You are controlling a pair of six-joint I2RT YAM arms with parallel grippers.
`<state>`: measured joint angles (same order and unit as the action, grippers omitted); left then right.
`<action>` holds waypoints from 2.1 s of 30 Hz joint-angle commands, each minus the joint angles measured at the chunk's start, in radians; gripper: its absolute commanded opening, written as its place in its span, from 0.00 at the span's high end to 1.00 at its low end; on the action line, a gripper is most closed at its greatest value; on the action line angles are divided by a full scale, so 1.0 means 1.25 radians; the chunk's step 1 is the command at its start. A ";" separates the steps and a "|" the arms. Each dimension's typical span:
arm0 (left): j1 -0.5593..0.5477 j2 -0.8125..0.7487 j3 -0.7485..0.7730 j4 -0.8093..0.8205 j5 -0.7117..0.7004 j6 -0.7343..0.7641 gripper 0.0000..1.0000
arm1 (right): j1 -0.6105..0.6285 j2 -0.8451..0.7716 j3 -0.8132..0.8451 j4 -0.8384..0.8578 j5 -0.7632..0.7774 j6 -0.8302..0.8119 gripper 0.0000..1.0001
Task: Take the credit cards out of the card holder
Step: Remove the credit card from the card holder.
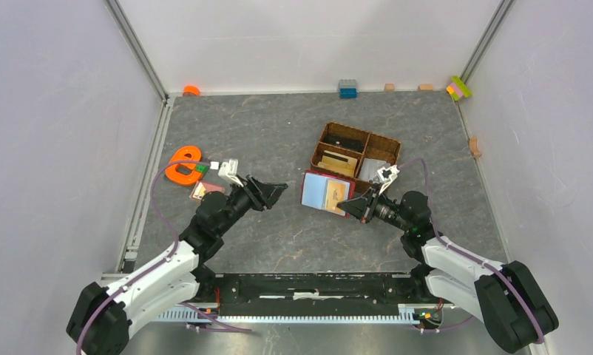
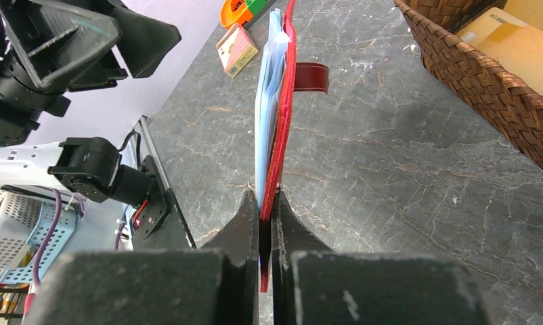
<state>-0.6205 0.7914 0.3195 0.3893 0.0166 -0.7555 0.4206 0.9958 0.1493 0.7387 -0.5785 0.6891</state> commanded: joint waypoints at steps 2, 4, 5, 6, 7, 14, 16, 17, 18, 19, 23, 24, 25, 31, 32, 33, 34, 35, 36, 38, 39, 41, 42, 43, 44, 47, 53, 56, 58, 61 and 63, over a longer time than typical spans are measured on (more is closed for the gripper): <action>-0.010 0.081 -0.014 0.244 0.212 0.042 0.45 | -0.003 -0.004 0.035 0.066 -0.036 0.002 1.00; -0.026 0.144 0.019 0.273 0.271 0.042 0.52 | -0.003 0.001 0.033 0.096 -0.058 0.020 1.00; -0.035 0.167 0.027 0.290 0.292 0.041 0.56 | -0.003 0.001 0.031 0.110 -0.067 0.026 1.00; -0.049 0.187 0.033 0.297 0.294 0.044 0.61 | -0.003 0.001 0.031 0.117 -0.073 0.031 1.00; -0.064 0.199 0.036 0.305 0.294 0.051 0.63 | -0.003 0.000 0.031 0.120 -0.075 0.032 1.00; -0.122 0.272 0.092 0.295 0.342 0.089 0.65 | 0.019 0.021 0.039 0.149 -0.098 0.037 1.00; -0.123 0.297 0.109 0.292 0.356 0.083 0.66 | 0.031 0.039 0.041 0.179 -0.115 0.051 1.00; -0.123 0.306 0.112 0.285 0.354 0.079 0.66 | 0.036 0.046 0.041 0.201 -0.126 0.058 1.00; -0.122 0.308 0.113 0.276 0.341 0.077 0.66 | 0.039 0.053 0.042 0.216 -0.133 0.066 1.00; -0.122 0.305 0.108 0.273 0.322 0.075 0.66 | 0.042 0.057 0.041 0.229 -0.138 0.071 1.00; -0.118 0.288 0.106 0.225 0.272 0.084 0.64 | 0.055 0.059 0.047 0.233 -0.144 0.066 1.00; -0.116 0.286 0.107 0.215 0.265 0.085 0.64 | 0.057 0.057 0.047 0.232 -0.143 0.064 1.00; -0.113 0.285 0.108 0.205 0.255 0.081 0.64 | 0.058 0.054 0.047 0.231 -0.142 0.062 1.00; -0.106 0.294 0.110 0.203 0.255 0.067 0.55 | 0.064 0.052 0.049 0.224 -0.141 0.055 1.00; -0.105 0.295 0.110 0.198 0.250 0.066 0.54 | 0.063 0.052 0.050 0.224 -0.141 0.055 1.00; -0.104 0.295 0.110 0.196 0.250 0.066 0.54 | 0.064 0.051 0.050 0.224 -0.140 0.054 1.00; -0.103 0.295 0.111 0.196 0.255 0.066 0.54 | 0.064 0.051 0.050 0.223 -0.140 0.054 1.00; -0.102 0.297 0.111 0.200 0.263 0.067 0.56 | 0.064 0.051 0.049 0.223 -0.140 0.053 1.00; -0.102 0.301 0.111 0.212 0.280 0.065 0.58 | 0.065 0.051 0.049 0.223 -0.140 0.052 1.00; -0.102 0.314 0.111 0.256 0.326 0.055 0.62 | 0.066 0.056 0.051 0.224 -0.142 0.052 1.00; -0.102 0.324 0.111 0.278 0.348 0.048 0.63 | 0.066 0.057 0.050 0.226 -0.143 0.052 1.00; -0.102 0.336 0.105 0.335 0.394 0.035 0.68 | 0.067 0.060 0.052 0.229 -0.147 0.053 1.00; -0.102 0.338 0.098 0.373 0.413 0.028 0.69 | 0.068 0.061 0.053 0.229 -0.148 0.055 1.00; -0.102 0.337 0.091 0.402 0.426 0.017 0.70 | 0.068 0.061 0.052 0.231 -0.148 0.056 1.00; -0.102 0.333 0.082 0.440 0.441 0.010 0.71 | 0.067 0.063 0.052 0.231 -0.149 0.057 1.00; -0.102 0.322 0.072 0.486 0.472 0.003 0.74 | 0.067 0.068 0.052 0.238 -0.152 0.062 0.96; -0.103 0.350 0.073 0.566 0.531 -0.032 0.92 | 0.066 0.077 0.049 0.256 -0.155 0.075 0.83; -0.103 0.366 0.077 0.581 0.540 -0.044 0.98 | 0.065 0.069 0.049 0.256 -0.153 0.072 0.77; -0.102 0.362 0.074 0.570 0.526 -0.037 0.98 | 0.066 0.062 0.046 0.252 -0.149 0.069 0.74; -0.102 0.339 0.074 0.509 0.490 -0.010 0.98 | 0.064 0.047 0.043 0.237 -0.137 0.058 0.77; -0.102 0.322 0.075 0.461 0.463 0.012 0.98 | 0.062 0.042 0.042 0.234 -0.133 0.056 0.84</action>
<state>-0.7261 1.2385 0.3931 0.9939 0.5858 -0.7509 0.4973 1.0718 0.1684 1.0084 -0.7811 0.7815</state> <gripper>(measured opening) 0.029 0.224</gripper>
